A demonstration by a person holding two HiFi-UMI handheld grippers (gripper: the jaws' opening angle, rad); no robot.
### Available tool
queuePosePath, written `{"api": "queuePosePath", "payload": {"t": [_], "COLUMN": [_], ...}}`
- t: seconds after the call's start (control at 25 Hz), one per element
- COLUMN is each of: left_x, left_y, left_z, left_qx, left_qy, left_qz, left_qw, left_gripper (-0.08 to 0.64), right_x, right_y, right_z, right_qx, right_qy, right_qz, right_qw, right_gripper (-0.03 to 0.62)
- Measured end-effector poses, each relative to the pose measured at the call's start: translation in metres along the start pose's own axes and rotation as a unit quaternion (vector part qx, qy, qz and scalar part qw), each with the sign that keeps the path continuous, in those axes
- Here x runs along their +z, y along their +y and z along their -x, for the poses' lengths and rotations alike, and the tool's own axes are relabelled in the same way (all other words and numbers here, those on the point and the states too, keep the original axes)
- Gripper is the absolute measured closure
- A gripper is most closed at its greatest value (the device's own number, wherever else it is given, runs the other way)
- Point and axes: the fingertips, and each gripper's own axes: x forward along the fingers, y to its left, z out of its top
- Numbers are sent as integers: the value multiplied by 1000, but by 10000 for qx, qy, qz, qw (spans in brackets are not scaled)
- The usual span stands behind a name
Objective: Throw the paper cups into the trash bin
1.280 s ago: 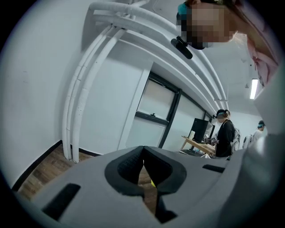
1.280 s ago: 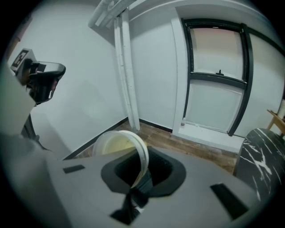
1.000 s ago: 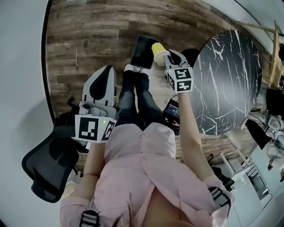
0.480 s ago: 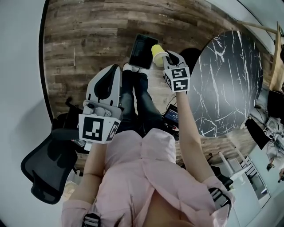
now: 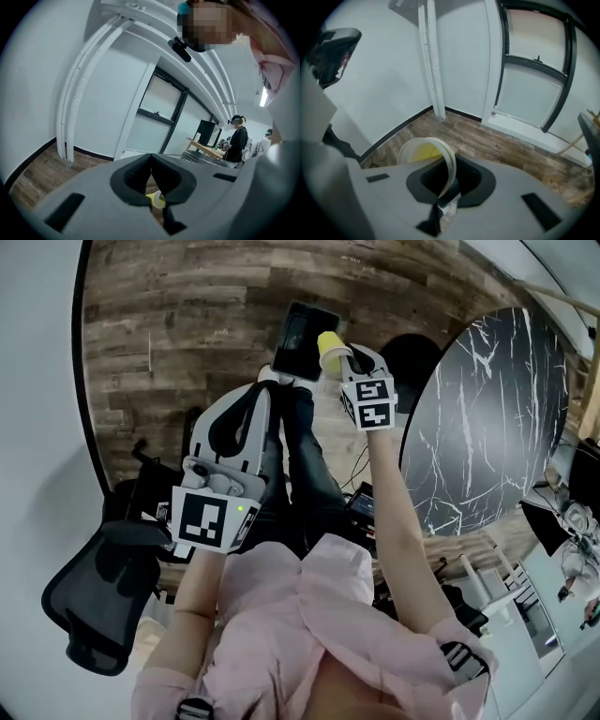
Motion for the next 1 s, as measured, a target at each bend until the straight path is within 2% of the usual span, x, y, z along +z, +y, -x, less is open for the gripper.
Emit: {"api": "queuePosePath", "payload": {"t": [0.48,1.0], "left_x": [-40,-78], "left_y": [11,39], "left_z": [-17,-28], "left_qx": [-31,383], "left_qy": [73,136], "left_qz": [327,535], "left_qw": [9994,9977], "left_gripper": [545,545], "right_x": [-56,-88], "right_y": [-3,-1], "right_z": [-41,-93], "right_qx": [-231,-95], "right_qy": [443,541], "right_qz": [-120,-109], "right_qw": [9987,9984], "right_gripper": [549,549]}}
